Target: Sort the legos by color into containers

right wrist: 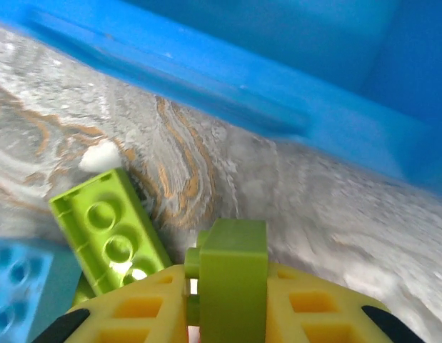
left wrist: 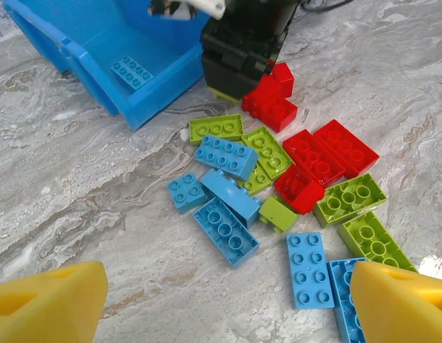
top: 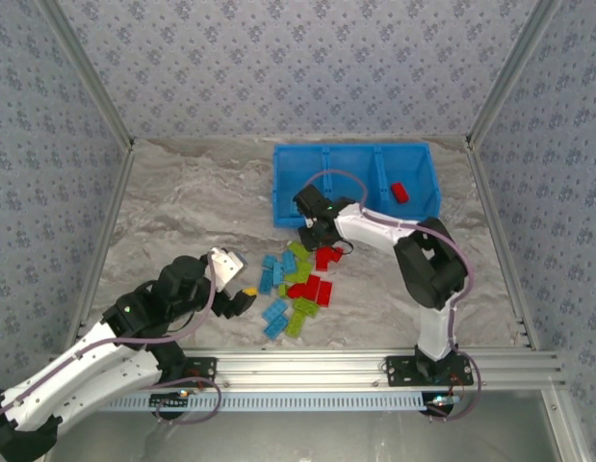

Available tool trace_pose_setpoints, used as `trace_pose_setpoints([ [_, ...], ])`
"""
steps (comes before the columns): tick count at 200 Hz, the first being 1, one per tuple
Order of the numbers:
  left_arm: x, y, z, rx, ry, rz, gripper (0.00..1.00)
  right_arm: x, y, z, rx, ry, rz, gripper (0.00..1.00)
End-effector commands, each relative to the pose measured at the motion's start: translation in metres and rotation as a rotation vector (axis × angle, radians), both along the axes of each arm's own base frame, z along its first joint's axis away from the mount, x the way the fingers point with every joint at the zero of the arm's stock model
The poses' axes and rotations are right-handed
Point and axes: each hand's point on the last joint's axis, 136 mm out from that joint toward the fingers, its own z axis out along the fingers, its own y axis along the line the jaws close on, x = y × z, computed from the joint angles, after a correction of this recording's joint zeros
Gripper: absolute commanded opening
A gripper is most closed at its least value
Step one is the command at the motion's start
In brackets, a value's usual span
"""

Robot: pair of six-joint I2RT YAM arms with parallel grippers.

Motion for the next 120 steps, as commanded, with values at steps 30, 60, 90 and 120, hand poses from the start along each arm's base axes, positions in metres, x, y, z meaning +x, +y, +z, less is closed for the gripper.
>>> trace_pose_setpoints([
  [30, -0.005, -0.004, 0.016, -0.052, -0.046, -0.045, 0.96, 0.009, -0.036, 0.141, 0.164, -0.325, -0.112, 0.24],
  [60, -0.005, -0.004, 0.017, -0.056, -0.051, -0.043, 0.99, 0.050, -0.076, 0.157, 0.177, -0.396, -0.220, 0.22],
  [90, -0.005, -0.001, 0.013, -0.036, -0.045, -0.038, 0.99, 0.096, -0.091, 0.124, 0.144, -0.316, -0.265, 0.22],
  [120, -0.004, 0.001, 0.014, -0.034, -0.056, -0.029, 0.99, 0.128, -0.095, 0.088, 0.113, -0.226, -0.291, 0.26],
])
